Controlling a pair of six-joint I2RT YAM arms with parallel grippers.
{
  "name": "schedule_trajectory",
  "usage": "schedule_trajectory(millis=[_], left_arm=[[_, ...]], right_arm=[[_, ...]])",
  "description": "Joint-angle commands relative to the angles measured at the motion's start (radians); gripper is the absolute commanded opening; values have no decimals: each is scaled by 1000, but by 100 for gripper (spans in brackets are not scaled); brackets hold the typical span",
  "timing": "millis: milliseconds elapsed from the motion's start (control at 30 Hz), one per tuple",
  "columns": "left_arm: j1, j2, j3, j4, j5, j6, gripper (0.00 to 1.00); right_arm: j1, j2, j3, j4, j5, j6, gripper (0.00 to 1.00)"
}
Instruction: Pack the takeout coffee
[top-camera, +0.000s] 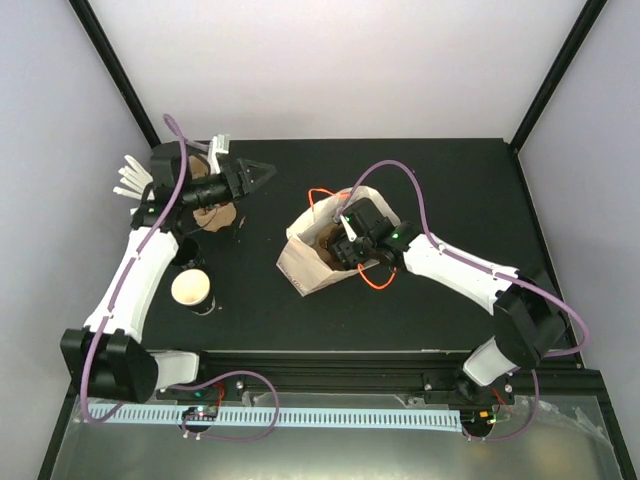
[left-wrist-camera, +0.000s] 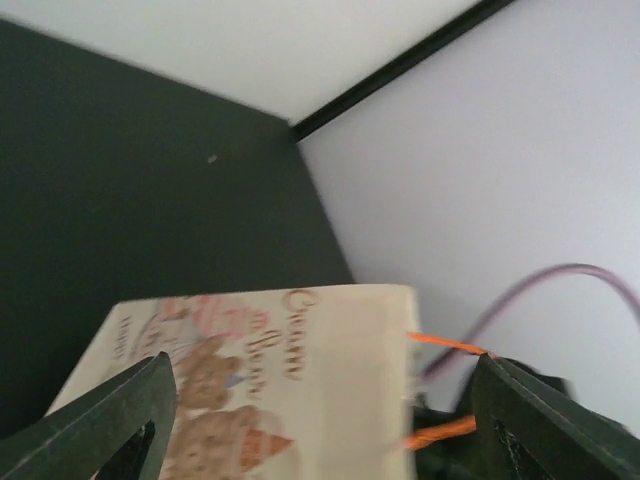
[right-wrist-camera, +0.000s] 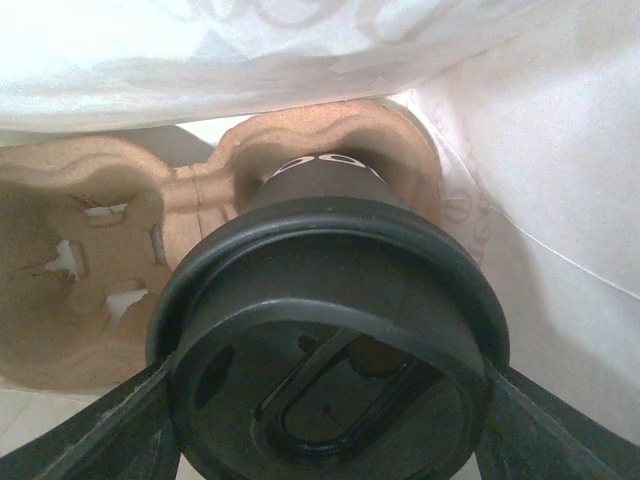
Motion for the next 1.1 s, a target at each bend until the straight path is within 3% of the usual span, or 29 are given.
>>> schedule_trajectory(millis=[0, 167, 333, 767, 1067], left_arm=[[18, 156, -38, -157, -62, 78, 82], [-29, 381, 72, -276, -95, 195, 79], [-60, 563, 184, -347, -85, 222, 78], [-178, 797, 324, -459, -47, 254, 77], [-208, 857, 331, -494, 68, 265, 65]], right_arm=[[-1, 8, -20, -69, -20, 0, 39], [1, -20, -60, -49, -30, -22, 39], [18, -78, -141, -16, -26, -41, 39], [180, -137, -263, 153, 218, -30, 39], [188, -126, -285, 188, 238, -46, 39]])
